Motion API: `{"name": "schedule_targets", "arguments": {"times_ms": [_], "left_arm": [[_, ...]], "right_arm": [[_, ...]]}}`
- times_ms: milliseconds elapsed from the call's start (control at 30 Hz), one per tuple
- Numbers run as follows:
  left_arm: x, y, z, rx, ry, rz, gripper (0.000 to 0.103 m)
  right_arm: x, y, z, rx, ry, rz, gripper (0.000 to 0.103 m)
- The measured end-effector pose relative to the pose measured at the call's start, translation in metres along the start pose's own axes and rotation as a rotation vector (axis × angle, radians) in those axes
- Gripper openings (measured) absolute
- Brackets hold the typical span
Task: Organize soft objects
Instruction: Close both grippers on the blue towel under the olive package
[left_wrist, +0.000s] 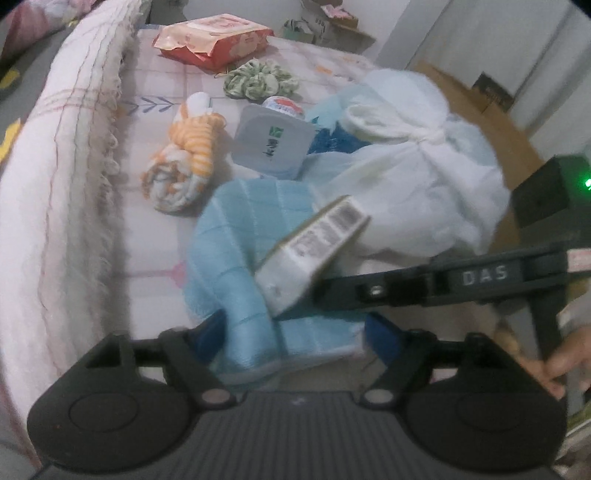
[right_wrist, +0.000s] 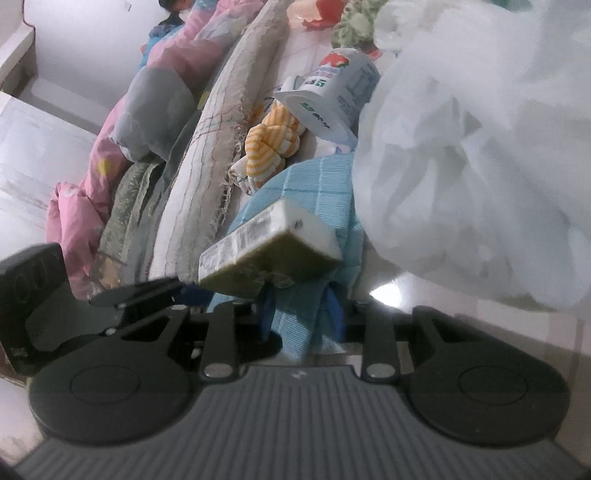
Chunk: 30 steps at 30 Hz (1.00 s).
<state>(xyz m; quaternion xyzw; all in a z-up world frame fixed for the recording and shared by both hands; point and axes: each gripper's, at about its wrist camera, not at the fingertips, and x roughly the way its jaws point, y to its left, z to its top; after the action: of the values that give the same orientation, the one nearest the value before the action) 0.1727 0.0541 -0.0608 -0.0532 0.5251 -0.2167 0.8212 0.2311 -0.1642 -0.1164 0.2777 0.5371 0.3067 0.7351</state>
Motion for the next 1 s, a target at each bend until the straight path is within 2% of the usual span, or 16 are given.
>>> {"name": "schedule_targets", "arguments": {"times_ms": [100, 167, 200, 267, 300, 333, 433, 533, 700, 767, 833, 1000], "left_arm": [[-0.001, -0.004, -0.007, -0.014, -0.036, -0.009, 0.077], [-0.001, -0.005, -0.010, -0.024, -0.048, -0.033, 0.071], [-0.001, -0.004, -0.012, -0.038, -0.050, -0.052, 0.064], [-0.002, 0.000, -0.014, -0.070, -0.053, -0.083, 0.059], [-0.003, 0.001, -0.015, -0.083, -0.058, -0.088, 0.056], [-0.003, 0.003, -0.016, -0.088, -0.063, -0.089, 0.048], [-0.003, 0.009, -0.018, -0.114, -0.067, -0.099, 0.044], [-0.003, 0.012, -0.020, -0.122, -0.072, -0.098, 0.043], [-0.002, 0.006, -0.022, -0.082, -0.085, -0.071, 0.043], [-0.002, 0.005, -0.023, -0.069, -0.090, -0.063, 0.044], [-0.002, 0.005, -0.024, -0.062, -0.096, -0.058, 0.044], [-0.002, 0.002, -0.026, -0.025, -0.109, -0.042, 0.044]], "right_arm": [[0.001, -0.007, 0.000, 0.047, 0.006, 0.042, 0.028], [0.001, -0.015, -0.002, 0.108, 0.023, 0.092, 0.028], [0.003, -0.019, -0.003, 0.141, 0.036, 0.122, 0.028], [0.005, -0.023, -0.006, 0.190, 0.056, 0.162, 0.028], [0.006, -0.023, -0.007, 0.193, 0.058, 0.164, 0.028], [0.006, -0.021, -0.007, 0.189, 0.056, 0.160, 0.028], [0.004, -0.017, -0.006, 0.187, 0.049, 0.152, 0.030], [-0.001, -0.010, -0.004, 0.165, 0.032, 0.114, 0.032], [-0.016, 0.009, -0.005, 0.045, -0.033, -0.018, 0.051], [-0.019, 0.016, -0.005, -0.001, -0.050, -0.069, 0.052], [-0.021, 0.023, -0.005, -0.037, -0.062, -0.094, 0.052], [-0.017, 0.023, -0.003, -0.064, -0.056, -0.123, 0.065]]}}
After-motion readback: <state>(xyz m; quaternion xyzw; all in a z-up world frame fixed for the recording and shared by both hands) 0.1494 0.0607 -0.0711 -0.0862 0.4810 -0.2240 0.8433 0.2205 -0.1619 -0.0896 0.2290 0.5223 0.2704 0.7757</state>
